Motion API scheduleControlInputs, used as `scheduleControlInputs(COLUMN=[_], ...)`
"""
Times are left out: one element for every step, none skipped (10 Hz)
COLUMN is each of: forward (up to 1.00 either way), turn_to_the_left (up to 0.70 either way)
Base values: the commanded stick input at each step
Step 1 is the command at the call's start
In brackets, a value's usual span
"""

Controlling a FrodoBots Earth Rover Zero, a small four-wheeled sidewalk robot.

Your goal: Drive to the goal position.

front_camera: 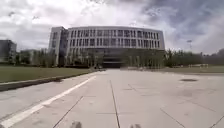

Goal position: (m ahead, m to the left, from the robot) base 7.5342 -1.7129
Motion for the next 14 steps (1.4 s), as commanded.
scheduleControlInputs(forward=[0.70, 0.70, 0.70, 0.70, 0.70, 0.70, 0.70, 0.70, 0.70, 0.70, 0.70, 0.70, 0.70, 0.70], turn_to_the_left=[0.35, 0.35, 0.35, 0.35, 0.26, 0.01, 0.00, 0.00, 0.00, 0.00, 0.00, 0.00, 0.00, 0.00])
